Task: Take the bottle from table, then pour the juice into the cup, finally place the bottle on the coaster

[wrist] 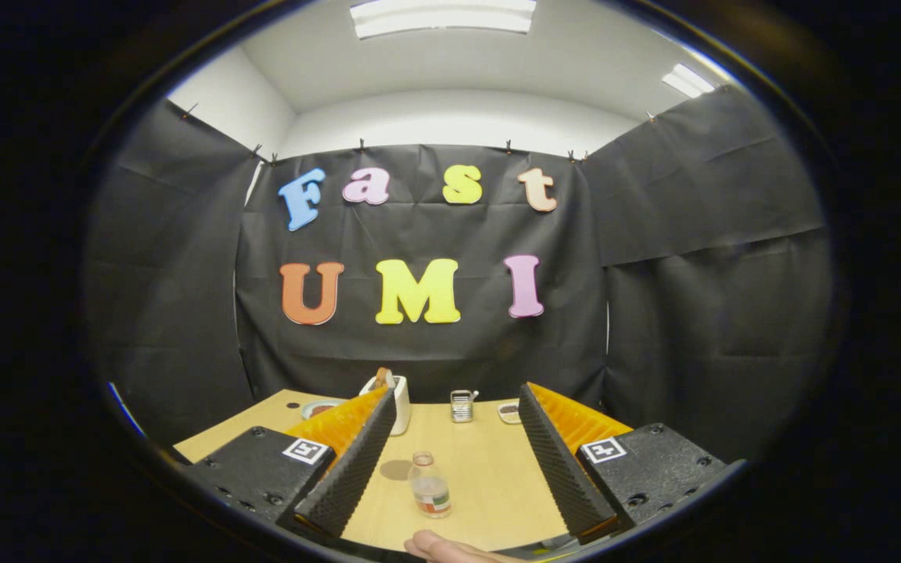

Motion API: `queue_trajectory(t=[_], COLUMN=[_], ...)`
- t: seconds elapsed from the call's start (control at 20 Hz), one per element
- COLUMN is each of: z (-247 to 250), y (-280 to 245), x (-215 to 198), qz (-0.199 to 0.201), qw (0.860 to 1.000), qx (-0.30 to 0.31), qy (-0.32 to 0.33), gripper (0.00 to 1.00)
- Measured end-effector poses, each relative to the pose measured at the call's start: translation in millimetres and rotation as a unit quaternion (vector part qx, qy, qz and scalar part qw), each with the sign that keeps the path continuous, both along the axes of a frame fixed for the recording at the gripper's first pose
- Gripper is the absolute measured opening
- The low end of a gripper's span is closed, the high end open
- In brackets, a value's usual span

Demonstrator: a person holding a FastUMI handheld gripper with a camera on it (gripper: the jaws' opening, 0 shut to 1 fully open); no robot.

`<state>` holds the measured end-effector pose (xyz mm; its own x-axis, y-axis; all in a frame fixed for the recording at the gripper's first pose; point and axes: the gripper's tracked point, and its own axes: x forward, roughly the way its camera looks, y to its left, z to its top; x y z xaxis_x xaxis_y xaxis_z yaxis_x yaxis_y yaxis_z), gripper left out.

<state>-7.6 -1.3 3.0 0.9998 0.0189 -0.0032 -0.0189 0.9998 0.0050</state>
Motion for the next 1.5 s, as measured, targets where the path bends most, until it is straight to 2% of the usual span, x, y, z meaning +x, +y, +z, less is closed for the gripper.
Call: queue_trajectory(t=[0.65, 1.3, 1.5], z=[-29.7, -148.9, -176.5], y=[3.7, 7.3, 13.6], x=[-5.2, 43.7, 58.7], qz=[0.010, 0.009, 0.024], qw=[1.000, 0.999, 0.998], qx=[-0.011, -0.017, -0.012], qy=[-0.021, 0.040, 0.057], gripper=[1.00, 1.00, 1.00])
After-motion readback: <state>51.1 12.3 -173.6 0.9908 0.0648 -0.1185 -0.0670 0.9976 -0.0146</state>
